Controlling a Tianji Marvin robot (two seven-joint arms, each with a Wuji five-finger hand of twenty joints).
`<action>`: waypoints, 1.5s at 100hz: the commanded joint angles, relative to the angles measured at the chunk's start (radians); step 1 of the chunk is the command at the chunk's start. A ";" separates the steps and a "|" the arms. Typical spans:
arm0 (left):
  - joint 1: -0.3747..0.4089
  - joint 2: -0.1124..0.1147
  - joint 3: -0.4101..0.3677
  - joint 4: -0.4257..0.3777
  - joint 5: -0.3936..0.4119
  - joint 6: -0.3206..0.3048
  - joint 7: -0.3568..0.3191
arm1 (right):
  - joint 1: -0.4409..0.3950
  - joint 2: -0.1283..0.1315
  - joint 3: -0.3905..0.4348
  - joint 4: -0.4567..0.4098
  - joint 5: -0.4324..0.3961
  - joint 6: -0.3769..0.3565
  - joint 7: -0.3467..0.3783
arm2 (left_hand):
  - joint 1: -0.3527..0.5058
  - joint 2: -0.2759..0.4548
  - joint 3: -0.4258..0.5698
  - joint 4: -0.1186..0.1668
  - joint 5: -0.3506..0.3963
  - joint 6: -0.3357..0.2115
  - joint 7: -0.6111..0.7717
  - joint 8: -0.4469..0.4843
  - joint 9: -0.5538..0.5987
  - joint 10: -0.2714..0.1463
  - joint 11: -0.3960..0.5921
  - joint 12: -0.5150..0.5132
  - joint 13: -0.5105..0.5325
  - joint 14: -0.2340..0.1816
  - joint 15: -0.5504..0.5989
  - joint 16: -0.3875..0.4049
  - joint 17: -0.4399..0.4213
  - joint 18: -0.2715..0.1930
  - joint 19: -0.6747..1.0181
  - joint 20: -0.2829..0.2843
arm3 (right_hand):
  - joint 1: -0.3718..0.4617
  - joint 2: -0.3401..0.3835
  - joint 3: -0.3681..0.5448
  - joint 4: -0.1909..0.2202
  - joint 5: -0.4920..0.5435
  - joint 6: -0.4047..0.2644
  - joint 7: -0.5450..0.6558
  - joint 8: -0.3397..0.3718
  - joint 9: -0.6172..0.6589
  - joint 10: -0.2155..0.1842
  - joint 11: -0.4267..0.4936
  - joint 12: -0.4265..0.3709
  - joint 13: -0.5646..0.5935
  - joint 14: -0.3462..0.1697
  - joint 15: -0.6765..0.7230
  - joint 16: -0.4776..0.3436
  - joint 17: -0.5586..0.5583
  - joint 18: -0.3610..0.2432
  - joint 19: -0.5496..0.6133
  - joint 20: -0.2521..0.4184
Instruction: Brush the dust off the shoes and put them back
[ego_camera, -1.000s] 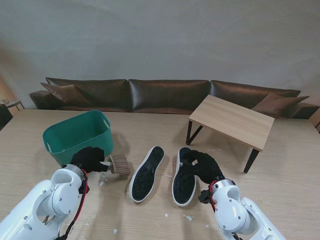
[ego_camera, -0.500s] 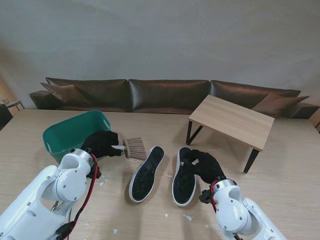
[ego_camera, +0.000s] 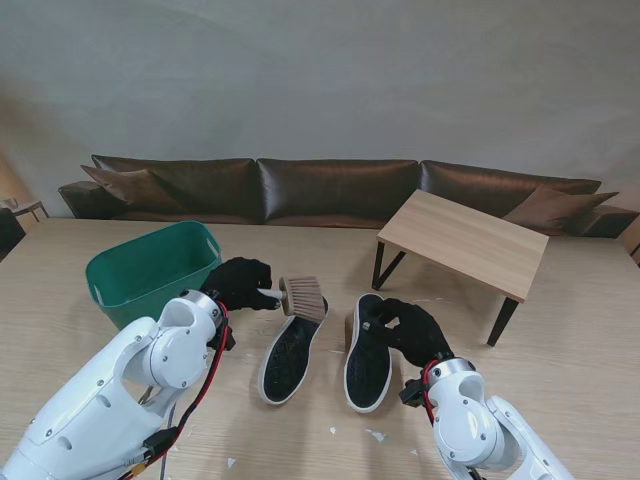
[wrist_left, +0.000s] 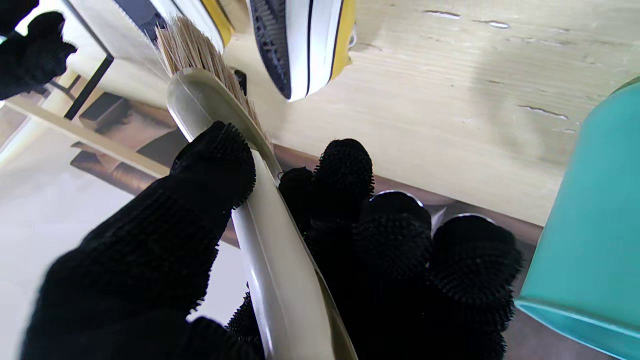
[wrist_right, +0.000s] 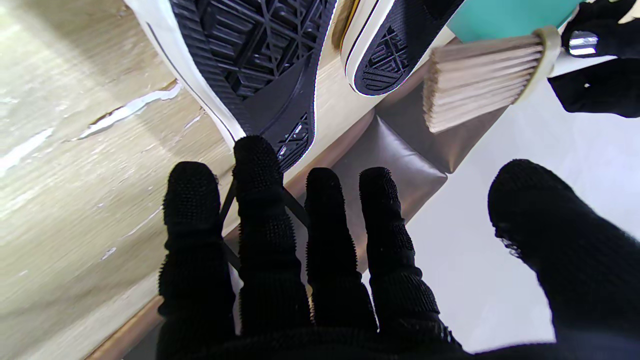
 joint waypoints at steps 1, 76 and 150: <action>-0.005 -0.008 0.008 0.014 0.010 -0.001 -0.021 | -0.008 -0.003 -0.002 -0.008 0.001 0.001 0.012 | 0.101 0.017 0.078 0.011 0.030 -0.008 0.049 0.029 0.047 -0.001 0.005 -0.003 0.057 -0.038 0.019 -0.005 -0.002 0.019 0.036 0.012 | -0.047 0.025 0.007 0.027 -0.006 -0.001 0.012 -0.010 0.010 0.012 0.006 -0.014 0.024 0.009 0.013 -0.003 -0.204 0.017 0.003 0.006; 0.162 0.041 -0.124 -0.184 0.053 0.049 -0.252 | -0.010 -0.001 0.003 -0.013 0.011 0.003 0.025 | 0.117 0.027 0.044 0.016 0.031 -0.001 0.039 0.032 0.048 0.005 -0.006 -0.008 0.057 -0.031 0.004 0.005 -0.010 0.030 0.034 0.016 | -0.046 0.026 0.009 0.027 -0.004 0.001 0.013 -0.011 0.009 0.015 0.006 -0.014 0.022 0.011 0.013 -0.003 -0.207 0.017 0.003 0.005; 0.309 0.090 -0.282 -0.374 0.020 -0.023 -0.531 | -0.017 -0.001 -0.001 -0.019 0.010 0.010 0.027 | 0.120 0.048 0.016 0.025 0.018 -0.015 0.032 0.043 0.043 0.000 -0.027 -0.013 0.055 -0.037 -0.024 0.010 -0.044 0.010 0.023 0.022 | -0.046 0.027 0.010 0.027 -0.002 0.001 0.013 -0.012 0.007 0.015 0.006 -0.015 0.021 0.013 0.013 -0.003 -0.208 0.017 0.003 0.005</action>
